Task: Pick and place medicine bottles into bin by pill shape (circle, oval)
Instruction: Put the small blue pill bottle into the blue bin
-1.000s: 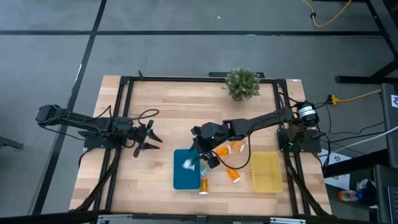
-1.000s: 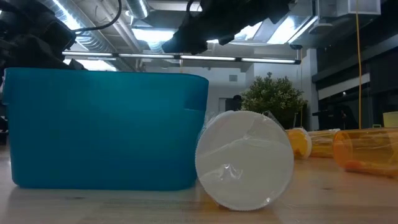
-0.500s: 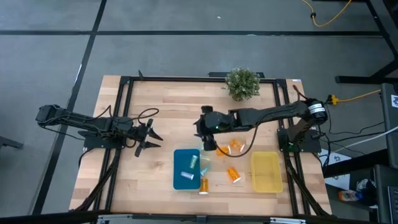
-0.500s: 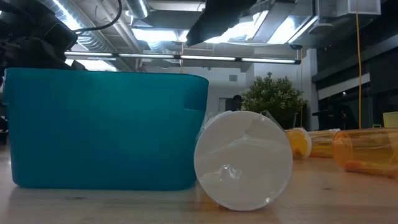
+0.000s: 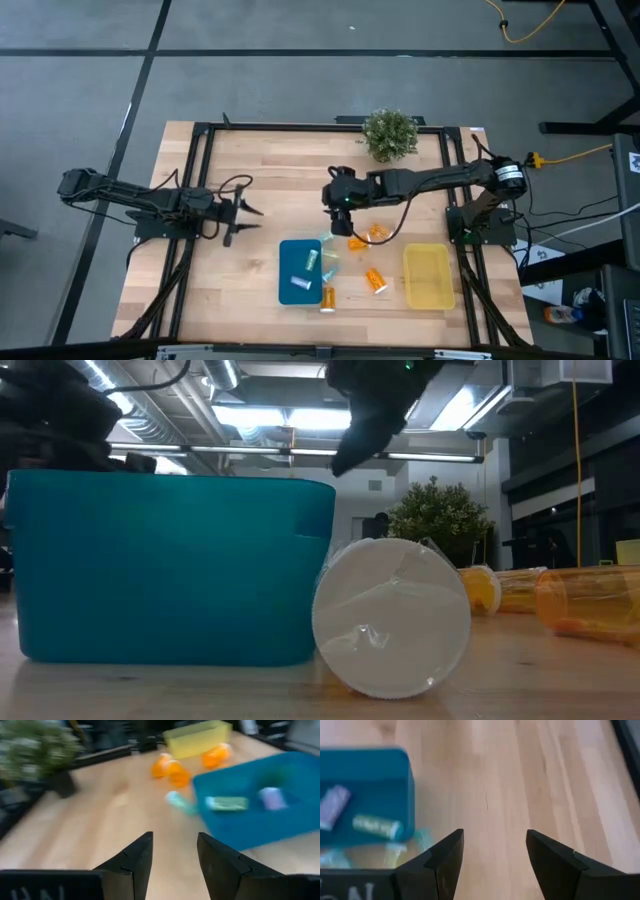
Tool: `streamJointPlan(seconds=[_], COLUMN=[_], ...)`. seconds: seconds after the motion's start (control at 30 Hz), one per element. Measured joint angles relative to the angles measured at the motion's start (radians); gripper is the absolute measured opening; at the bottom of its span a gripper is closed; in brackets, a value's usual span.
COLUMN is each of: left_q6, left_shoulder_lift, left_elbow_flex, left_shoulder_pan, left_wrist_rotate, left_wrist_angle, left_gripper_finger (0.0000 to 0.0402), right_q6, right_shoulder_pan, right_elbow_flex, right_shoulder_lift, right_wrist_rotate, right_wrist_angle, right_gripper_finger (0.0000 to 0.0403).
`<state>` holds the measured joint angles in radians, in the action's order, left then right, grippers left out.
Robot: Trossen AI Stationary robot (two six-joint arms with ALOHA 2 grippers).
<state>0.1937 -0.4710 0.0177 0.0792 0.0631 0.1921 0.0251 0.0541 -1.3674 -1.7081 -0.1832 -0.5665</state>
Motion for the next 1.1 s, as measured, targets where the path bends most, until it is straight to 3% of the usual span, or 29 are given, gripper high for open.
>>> streamJointPlan(seconds=[0.1, 0.3, 0.53, 0.67, 1.1], left_q6=[-0.053, -0.205, -0.345, -0.369, -0.310], left_shoulder_lift=[0.001, 0.000, 0.000, 0.000, 0.000], left_elbow_flex=[0.008, 0.008, 0.008, 0.008, 0.008], left_shoulder_pan=[0.000, 0.000, 0.000, 0.000, 0.000], left_wrist_rotate=[0.051, -0.018, -0.026, -0.024, -0.113], left_wrist_angle=[0.006, 0.000, -0.003, -0.004, -0.002], left_gripper_finger=[0.0147, 0.0147, 0.0147, 0.0147, 0.0147], right_q6=[-0.007, -0.129, -0.291, -0.284, -0.213], right_shoulder_pan=[0.006, 0.006, -0.014, -0.022, -0.011], right_elbow_flex=[0.000, 0.000, 0.000, 0.000, 0.002], right_shoulder_lift=[0.000, -0.006, -0.006, -0.006, -0.174], right_wrist_rotate=[0.023, 0.113, 0.256, 0.362, 0.309], right_wrist_angle=[-0.071, -0.201, -0.199, -0.169, -0.096], right_gripper_finger=[0.0218, 0.0218, 0.0218, 0.0218, 0.0188])
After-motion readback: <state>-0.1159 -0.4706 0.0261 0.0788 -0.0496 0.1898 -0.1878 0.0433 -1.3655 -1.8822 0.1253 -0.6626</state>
